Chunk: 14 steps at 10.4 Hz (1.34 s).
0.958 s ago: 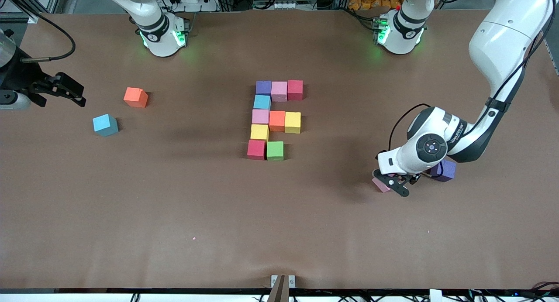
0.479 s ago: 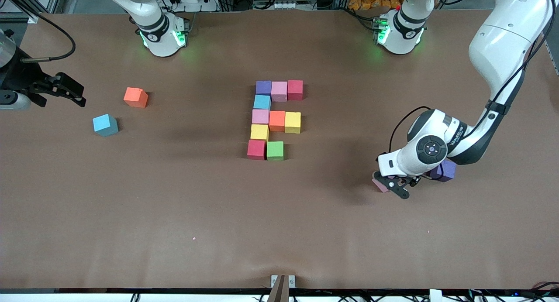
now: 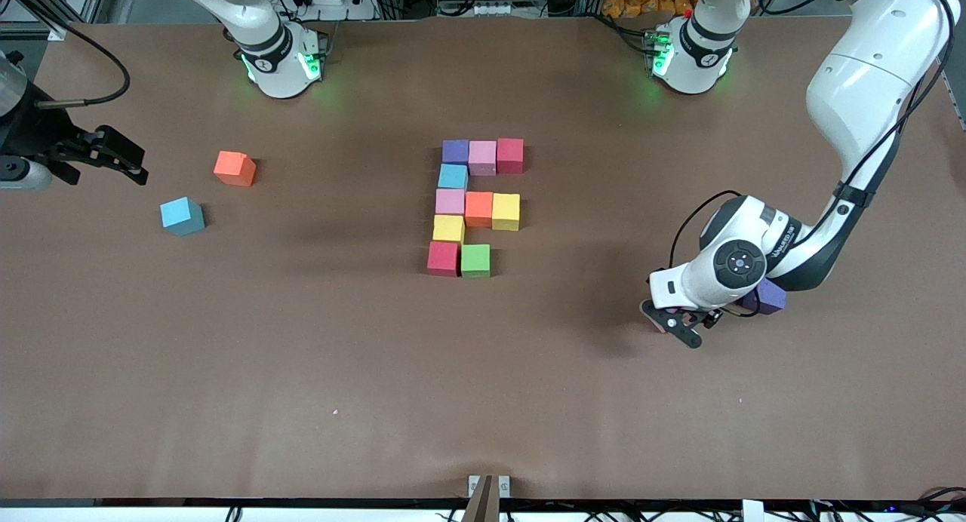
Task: Arrange 11 blocks into digit 3
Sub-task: 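Grasp the light pink cube with the left gripper and lift it, then carry the light pink cube with the left gripper to the cluster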
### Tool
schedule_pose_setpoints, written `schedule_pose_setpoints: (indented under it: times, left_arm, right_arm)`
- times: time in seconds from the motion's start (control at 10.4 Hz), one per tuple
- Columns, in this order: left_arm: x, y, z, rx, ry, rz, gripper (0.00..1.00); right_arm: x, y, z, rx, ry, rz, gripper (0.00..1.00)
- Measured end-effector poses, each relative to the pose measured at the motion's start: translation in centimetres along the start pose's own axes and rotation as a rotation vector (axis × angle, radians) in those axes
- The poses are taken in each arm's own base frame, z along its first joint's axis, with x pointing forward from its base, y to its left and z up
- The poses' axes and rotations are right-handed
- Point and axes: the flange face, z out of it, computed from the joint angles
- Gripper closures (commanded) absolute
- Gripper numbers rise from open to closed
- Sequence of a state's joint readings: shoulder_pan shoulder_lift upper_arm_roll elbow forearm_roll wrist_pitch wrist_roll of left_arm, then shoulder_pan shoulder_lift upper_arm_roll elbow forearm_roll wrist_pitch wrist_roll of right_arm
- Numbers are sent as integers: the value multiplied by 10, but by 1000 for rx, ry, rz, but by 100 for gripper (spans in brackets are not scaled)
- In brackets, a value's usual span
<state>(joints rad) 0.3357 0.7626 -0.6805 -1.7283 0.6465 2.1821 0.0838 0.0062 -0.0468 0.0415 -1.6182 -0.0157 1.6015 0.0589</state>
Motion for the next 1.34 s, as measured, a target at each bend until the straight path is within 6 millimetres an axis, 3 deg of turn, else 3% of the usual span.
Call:
schedule_pose_setpoints:
  times: [0.1,0.38,0.57,1.15,1.34]
  left_arm:
    - [1,2,0,-1,0,3,5]
    - [4,8,3,12,-4,28,43]
    - [8,14,4,45,-7,65,60]
    - [19,24,-7,60,13,190,68]
    - [34,51,-20,55,41,245,76]
  right_arm:
    - [0,0,0,0,0,0,0]
    - [0,0,0,0,0,1,0]
    - [0,0,0,0,0,2,0]
    - [2,0,3,0,-4,2,0]
    - [2,0,3,0,-4,2,0]
